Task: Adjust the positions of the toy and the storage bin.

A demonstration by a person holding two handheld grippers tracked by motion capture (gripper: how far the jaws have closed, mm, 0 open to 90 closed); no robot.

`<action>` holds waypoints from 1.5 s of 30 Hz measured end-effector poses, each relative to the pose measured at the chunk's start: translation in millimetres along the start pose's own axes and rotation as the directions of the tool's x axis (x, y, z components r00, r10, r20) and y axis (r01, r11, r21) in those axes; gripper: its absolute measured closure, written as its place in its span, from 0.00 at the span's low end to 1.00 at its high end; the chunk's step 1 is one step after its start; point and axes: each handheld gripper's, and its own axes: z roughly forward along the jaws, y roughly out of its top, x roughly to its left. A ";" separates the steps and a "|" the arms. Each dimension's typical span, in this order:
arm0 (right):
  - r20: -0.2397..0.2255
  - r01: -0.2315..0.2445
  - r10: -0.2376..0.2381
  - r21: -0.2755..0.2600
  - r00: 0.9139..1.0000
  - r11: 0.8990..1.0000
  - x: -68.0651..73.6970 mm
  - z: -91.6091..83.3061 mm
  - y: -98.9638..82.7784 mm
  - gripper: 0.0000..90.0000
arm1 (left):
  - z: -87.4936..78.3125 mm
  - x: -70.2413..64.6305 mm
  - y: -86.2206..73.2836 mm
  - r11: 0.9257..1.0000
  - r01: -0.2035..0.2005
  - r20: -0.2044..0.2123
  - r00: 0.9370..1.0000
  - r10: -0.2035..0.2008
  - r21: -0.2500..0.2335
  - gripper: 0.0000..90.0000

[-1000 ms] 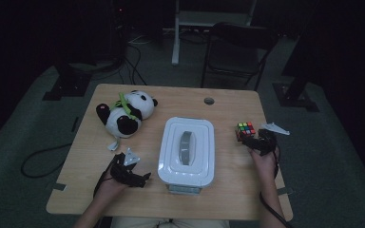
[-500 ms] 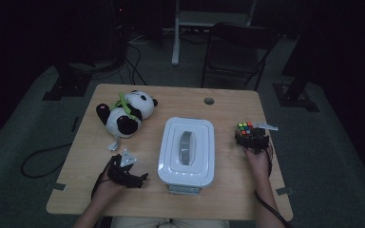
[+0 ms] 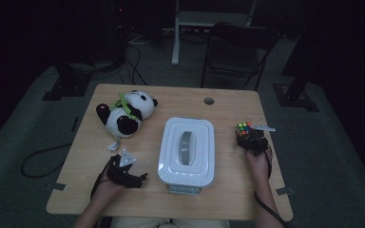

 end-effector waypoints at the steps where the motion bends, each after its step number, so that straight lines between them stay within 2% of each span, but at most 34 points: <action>1: -0.001 0.004 -0.004 0.001 1.000 1.000 0.0 -0.8 -0.5 0.38 | -0.3 0.2 0.0 1.000 0.003 0.001 1.000 -0.003 -0.001 0.02; 4: -0.010 0.019 -0.019 0.007 1.000 1.000 0.9 -4.4 -3.1 0.38 | -1.5 1.3 0.3 1.000 0.006 0.002 1.000 -0.006 -0.006 0.02; 7: 0.004 0.044 -0.044 0.011 0.999 0.999 2.1 -9.9 -6.0 0.38 | -2.0 2.0 0.8 1.000 0.010 0.003 1.000 -0.010 -0.010 0.02; 9: 0.003 0.033 -0.033 0.006 0.999 0.999 0.6 -14.6 -8.9 0.38 | -2.3 2.4 1.3 1.000 0.008 0.002 1.000 -0.008 -0.011 0.02; 13: -0.015 0.009 -0.009 -0.024 1.000 1.000 -3.7 -30.8 -14.3 0.38 | -2.7 2.5 1.6 1.000 0.010 0.003 1.000 -0.010 -0.010 0.02; 15: 0.001 0.018 -0.018 -0.034 1.000 0.999 -4.6 -40.4 -17.5 0.38 | -2.4 2.4 1.6 1.000 0.010 0.004 1.000 -0.010 -0.009 0.02; 22: -0.025 0.019 -0.021 -0.052 0.999 0.998 -7.8 -71.5 -37.6 0.38 | -2.7 2.2 0.2 1.000 0.003 0.013 1.000 -0.003 -0.005 0.02; 25: -0.029 0.036 -0.037 -0.048 0.999 0.998 -6.9 -83.7 -47.7 0.38 | -3.4 2.9 -0.6 1.000 0.002 0.013 1.000 -0.002 -0.002 0.02; 29: -0.008 0.056 -0.056 -0.039 0.998 0.998 -5.3 -96.8 -61.6 0.38 | -3.8 3.2 -1.9 1.000 -0.005 0.015 1.000 0.005 0.002 0.02; 39: -0.002 0.063 -0.063 0.005 0.998 0.998 -7.7 -108.8 -94.3 0.38 | -5.0 4.2 -8.0 1.000 -0.013 0.015 1.000 0.013 0.019 0.02; 45: -0.025 0.031 -0.031 -0.005 0.999 0.999 -12.9 -112.8 -104.0 0.38 | -5.6 5.9 -11.1 1.000 -0.004 0.009 1.000 0.004 0.013 0.02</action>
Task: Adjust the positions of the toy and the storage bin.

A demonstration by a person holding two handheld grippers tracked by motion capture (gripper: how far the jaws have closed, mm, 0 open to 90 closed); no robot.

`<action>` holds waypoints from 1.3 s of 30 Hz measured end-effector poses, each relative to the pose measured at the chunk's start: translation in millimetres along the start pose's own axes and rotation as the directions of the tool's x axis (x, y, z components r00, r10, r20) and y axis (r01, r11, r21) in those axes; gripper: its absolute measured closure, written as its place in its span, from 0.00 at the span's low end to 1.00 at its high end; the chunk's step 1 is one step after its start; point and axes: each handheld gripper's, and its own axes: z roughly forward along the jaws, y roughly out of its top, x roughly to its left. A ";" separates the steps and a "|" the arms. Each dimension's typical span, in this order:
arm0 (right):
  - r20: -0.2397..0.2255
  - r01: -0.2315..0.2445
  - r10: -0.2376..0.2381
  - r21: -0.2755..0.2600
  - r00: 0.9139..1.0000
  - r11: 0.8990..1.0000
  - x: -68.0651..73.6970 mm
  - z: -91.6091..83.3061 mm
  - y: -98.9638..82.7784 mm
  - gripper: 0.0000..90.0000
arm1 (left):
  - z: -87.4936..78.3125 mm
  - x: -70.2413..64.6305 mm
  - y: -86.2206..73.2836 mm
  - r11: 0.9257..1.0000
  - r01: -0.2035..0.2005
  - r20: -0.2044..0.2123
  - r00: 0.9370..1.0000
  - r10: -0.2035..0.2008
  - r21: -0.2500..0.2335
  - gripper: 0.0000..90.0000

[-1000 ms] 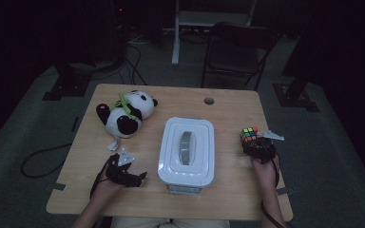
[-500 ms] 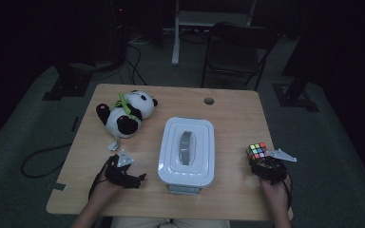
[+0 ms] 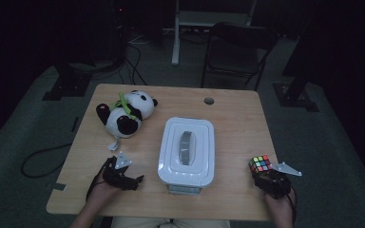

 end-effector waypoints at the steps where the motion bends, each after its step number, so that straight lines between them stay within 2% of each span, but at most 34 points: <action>1: -0.002 -0.007 0.007 0.001 1.000 1.000 -0.7 -0.9 -0.7 0.38 | -0.1 0.4 -0.4 1.000 0.003 0.002 1.000 -0.003 0.000 0.02; 4: 0.000 -0.013 0.013 0.004 1.000 1.000 -1.7 -1.1 -0.4 0.38 | -0.2 1.1 -1.0 1.000 0.008 0.004 1.000 -0.008 -0.004 0.02; 7: -0.019 -0.006 0.006 -0.001 1.000 1.000 -3.0 -1.5 0.3 0.36 | -0.6 1.5 -1.4 1.000 0.005 0.004 1.000 -0.005 -0.005 0.02; 11: -0.029 -0.002 0.001 -0.023 1.000 1.000 -3.2 -6.5 2.5 0.26 | -0.4 3.0 -1.8 1.000 0.012 0.006 1.000 -0.011 -0.005 0.02; 16: -0.008 0.002 -0.003 -0.096 1.000 0.995 -4.2 -19.8 11.4 0.22 | -0.1 3.4 -1.7 1.000 0.014 0.015 1.000 -0.014 -0.002 0.02; 20: -0.013 0.028 -0.030 -0.145 0.999 0.989 -2.0 -30.6 23.6 0.22 | 0.5 5.0 -1.4 1.000 0.025 0.024 0.999 -0.025 0.003 0.02; 24: -0.041 0.049 -0.058 -0.186 0.997 0.981 7.5 -37.9 36.9 0.22 | 0.8 5.2 -1.2 1.000 0.023 0.025 0.999 -0.023 0.004 0.02; 28: -0.083 0.068 -0.087 -0.210 0.993 0.975 19.3 -38.0 47.2 0.20 | 0.7 5.5 -1.3 1.000 0.021 0.028 0.999 -0.021 0.004 0.02; 29: -0.101 0.080 -0.104 -0.215 0.990 0.973 22.3 -37.1 49.0 0.15 | 0.7 5.7 -1.4 1.000 0.020 0.030 0.999 -0.020 0.004 0.02; 32: -0.118 0.117 -0.146 -0.226 0.982 0.967 33.9 -34.1 53.0 0.15 | 0.6 5.9 -1.5 1.000 0.019 0.032 0.999 -0.019 0.005 0.02; 39: -0.186 0.154 -0.199 -0.232 0.962 0.960 56.5 -25.0 58.6 0.16 | 0.7 5.6 -1.4 1.000 0.021 0.029 0.999 -0.021 0.005 0.02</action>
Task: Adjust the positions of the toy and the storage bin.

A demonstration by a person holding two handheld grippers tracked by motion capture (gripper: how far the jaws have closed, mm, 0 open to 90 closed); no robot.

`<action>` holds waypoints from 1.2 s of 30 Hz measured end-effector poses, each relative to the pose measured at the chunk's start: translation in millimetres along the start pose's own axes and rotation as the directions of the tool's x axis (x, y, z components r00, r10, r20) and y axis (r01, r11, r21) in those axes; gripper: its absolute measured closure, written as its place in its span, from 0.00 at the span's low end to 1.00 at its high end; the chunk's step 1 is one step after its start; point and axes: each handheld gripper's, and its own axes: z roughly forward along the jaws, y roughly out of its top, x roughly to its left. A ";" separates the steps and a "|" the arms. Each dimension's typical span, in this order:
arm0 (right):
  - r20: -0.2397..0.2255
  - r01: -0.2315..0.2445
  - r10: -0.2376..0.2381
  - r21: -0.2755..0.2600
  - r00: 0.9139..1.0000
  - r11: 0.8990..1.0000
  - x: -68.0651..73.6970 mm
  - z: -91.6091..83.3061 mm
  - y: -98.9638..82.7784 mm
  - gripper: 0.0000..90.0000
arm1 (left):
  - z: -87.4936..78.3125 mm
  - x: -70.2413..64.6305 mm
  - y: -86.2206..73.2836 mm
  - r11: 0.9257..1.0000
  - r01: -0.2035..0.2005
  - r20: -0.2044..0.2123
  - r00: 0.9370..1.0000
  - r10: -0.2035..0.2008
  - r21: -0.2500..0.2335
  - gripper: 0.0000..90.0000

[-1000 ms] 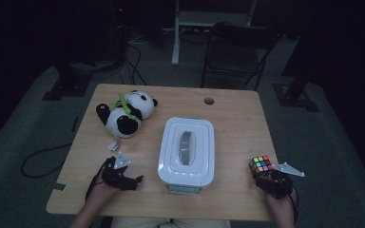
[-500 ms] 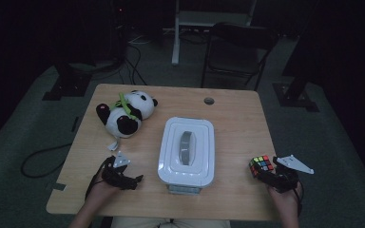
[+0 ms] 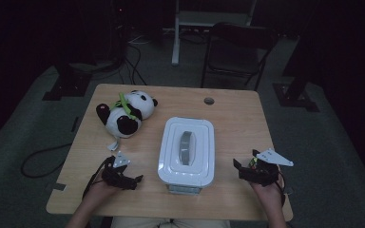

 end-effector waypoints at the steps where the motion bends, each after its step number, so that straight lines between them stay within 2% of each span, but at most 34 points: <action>1: 0.000 0.009 -0.009 -0.001 1.000 1.000 3.6 2.9 -0.8 0.16 | -0.1 0.0 -0.2 1.000 -0.001 0.003 1.000 0.001 -0.001 0.02; 10: -0.078 0.045 -0.037 0.108 0.996 0.993 25.0 38.3 -20.0 0.17 | -2.3 1.2 -2.2 0.999 -0.034 0.032 0.999 0.034 0.000 0.02; 15: -0.087 0.057 -0.043 0.165 0.995 0.985 27.1 49.7 -30.3 0.18 | -4.9 5.6 0.4 1.000 -0.007 0.022 1.000 0.007 0.031 0.03; 19: -0.070 0.073 -0.060 0.200 0.996 0.977 25.7 54.8 -36.4 0.19 | -17.1 15.8 5.5 1.000 0.004 -0.019 1.000 -0.004 -0.016 0.03; 23: -0.070 0.072 -0.057 0.226 0.996 0.971 24.4 58.5 -39.6 0.20 | -32.4 31.2 15.7 0.998 0.021 -0.064 0.998 -0.025 -0.058 0.03; 25: -0.063 0.076 -0.063 0.231 0.996 0.970 25.5 60.0 -40.1 0.20 | -39.5 40.7 22.4 0.996 0.034 -0.071 0.997 -0.040 -0.080 0.03; 28: -0.053 0.093 -0.082 0.254 0.995 0.963 27.5 63.8 -41.5 0.19 | -48.2 53.7 35.6 0.991 0.054 -0.078 0.995 -0.064 -0.122 0.03; 31: -0.065 0.091 -0.077 0.255 0.995 0.963 26.6 64.4 -41.6 0.19 | -53.1 63.3 51.3 0.987 0.056 -0.109 0.991 -0.073 -0.152 0.03; 33: -0.076 0.086 -0.069 0.250 0.995 0.964 26.2 65.0 -42.2 0.20 | -55.2 69.0 62.1 0.983 0.053 -0.103 0.992 -0.072 -0.177 0.03; 34: -0.076 0.086 -0.069 0.250 0.995 0.964 26.2 65.0 -42.2 0.20 | -55.2 69.0 62.1 0.983 0.053 -0.103 0.992 -0.072 -0.177 0.04; 36: -0.084 0.084 -0.065 0.244 0.994 0.966 26.2 65.2 -43.0 0.20 | -53.5 77.3 80.0 0.978 0.059 -0.099 0.992 -0.080 -0.198 0.05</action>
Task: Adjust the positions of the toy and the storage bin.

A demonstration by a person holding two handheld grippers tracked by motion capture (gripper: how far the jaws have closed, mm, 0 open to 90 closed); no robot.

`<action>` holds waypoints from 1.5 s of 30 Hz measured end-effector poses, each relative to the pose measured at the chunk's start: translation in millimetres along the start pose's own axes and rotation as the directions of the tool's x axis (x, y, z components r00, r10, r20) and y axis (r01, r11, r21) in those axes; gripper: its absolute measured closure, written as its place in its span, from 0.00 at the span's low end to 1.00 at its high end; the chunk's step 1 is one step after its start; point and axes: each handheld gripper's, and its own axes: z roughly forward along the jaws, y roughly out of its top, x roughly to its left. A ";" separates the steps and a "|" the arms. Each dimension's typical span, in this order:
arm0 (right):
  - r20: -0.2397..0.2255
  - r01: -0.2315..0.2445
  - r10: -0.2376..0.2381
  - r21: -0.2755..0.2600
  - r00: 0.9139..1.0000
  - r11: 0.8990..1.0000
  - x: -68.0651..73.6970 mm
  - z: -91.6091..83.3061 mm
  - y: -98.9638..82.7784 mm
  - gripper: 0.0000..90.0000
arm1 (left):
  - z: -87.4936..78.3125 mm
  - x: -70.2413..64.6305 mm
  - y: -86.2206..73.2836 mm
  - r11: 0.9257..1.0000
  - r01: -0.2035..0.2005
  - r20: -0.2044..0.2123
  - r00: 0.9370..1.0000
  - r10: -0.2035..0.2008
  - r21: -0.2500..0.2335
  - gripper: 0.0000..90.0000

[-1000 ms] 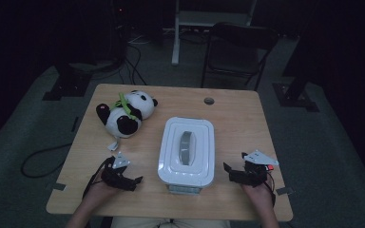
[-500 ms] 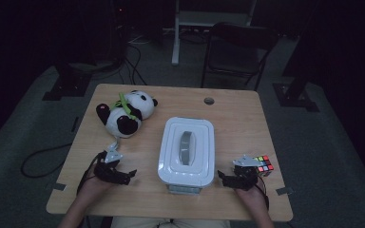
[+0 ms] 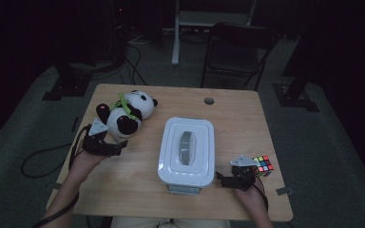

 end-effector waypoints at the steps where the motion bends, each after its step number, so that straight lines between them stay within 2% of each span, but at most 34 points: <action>1: 0.000 0.000 0.000 0.000 1.000 1.000 -0.1 0.1 0.0 0.20 | 2.1 1.0 3.3 1.000 0.004 -0.005 1.000 -0.004 -0.004 0.05; 4: 0.004 -0.002 0.002 -0.001 1.000 1.000 -0.2 0.1 0.1 0.20 | 13.4 4.3 12.8 1.000 -0.004 -0.023 1.000 0.004 -0.003 0.07; 10: 0.003 -0.002 0.002 -0.001 1.000 1.000 -0.2 0.2 0.0 0.20 | 39.6 15.9 15.8 0.998 0.052 -0.032 0.998 -0.051 0.033 0.09; 11: 0.003 -0.002 0.002 -0.001 1.000 1.000 -0.2 0.2 0.0 0.20 | 42.6 16.6 15.7 0.998 0.052 -0.027 0.998 -0.051 0.042 0.09; 13: 0.002 -0.003 0.003 -0.001 1.000 1.000 -0.3 0.2 0.1 0.20 | 49.2 16.6 15.5 0.998 0.045 -0.043 0.998 -0.043 0.049 0.10; 14: 0.002 -0.003 0.003 -0.001 1.000 1.000 -0.3 0.2 0.1 0.20 | 50.5 17.0 15.4 0.998 0.045 -0.033 0.999 -0.044 0.046 0.19; 15: 0.002 -0.003 0.003 -0.001 1.000 1.000 -0.3 0.2 0.1 0.20 | 53.8 16.6 15.4 0.998 0.041 -0.035 0.999 -0.040 0.047 0.19; 16: 0.002 -0.003 0.003 -0.001 1.000 1.000 -0.3 0.2 0.1 0.20 | 56.0 15.8 15.3 0.998 0.027 -0.051 0.998 -0.025 0.053 0.19; 17: 0.002 -0.003 0.003 -0.001 1.000 1.000 -0.3 0.2 0.1 0.20 | 57.6 15.2 14.7 0.998 0.018 -0.069 0.998 -0.014 0.055 0.24; 19: 0.002 -0.003 0.003 0.000 1.000 1.000 -0.3 0.2 0.1 0.20 | 58.5 15.6 13.7 0.999 0.016 -0.091 0.996 -0.012 0.049 0.37; 20: 0.001 -0.003 0.003 0.000 1.000 1.000 -0.4 0.2 0.1 0.20 | 58.3 16.3 13.9 0.999 0.025 -0.095 0.995 -0.020 0.048 0.39; 23: 0.001 -0.003 0.003 0.000 1.000 1.000 -0.2 0.3 0.2 0.20 | 53.9 12.7 16.5 0.999 -0.012 -0.132 0.991 0.018 0.047 0.56; 26: -0.001 -0.001 0.001 0.000 1.000 1.000 0.1 0.7 0.6 0.20 | 51.2 11.5 18.0 0.999 -0.020 -0.134 0.991 0.026 0.048 0.67; 29: -0.003 0.001 -0.001 0.001 1.000 1.000 0.3 0.8 0.6 0.20 | 46.9 12.3 17.4 0.999 -0.020 -0.095 0.995 0.024 0.040 0.71; 32: -0.003 0.001 -0.001 0.001 1.000 1.000 0.2 0.8 0.7 0.20 | 42.2 11.4 13.1 0.998 -0.057 -0.055 0.997 0.059 0.038 0.72; 33: -0.003 0.001 -0.001 0.001 1.000 1.000 0.2 0.8 0.7 0.20 | 40.9 11.2 10.3 0.996 -0.076 -0.039 0.996 0.078 0.035 0.72; 36: -0.003 0.000 0.000 0.001 1.000 1.000 0.2 0.8 0.7 0.20 | 34.1 10.4 1.9 0.995 -0.095 0.000 0.995 0.095 0.034 0.72; 42: -0.003 -0.001 0.001 0.001 1.000 1.000 0.3 0.7 0.6 0.20 | 13.4 7.3 -10.5 0.994 -0.102 0.054 0.994 0.100 0.032 0.72; 45: -0.002 -0.001 0.001 0.001 1.000 1.000 0.3 0.7 0.5 0.20 | 2.7 5.2 -17.2 0.993 -0.114 0.079 0.991 0.111 0.033 0.72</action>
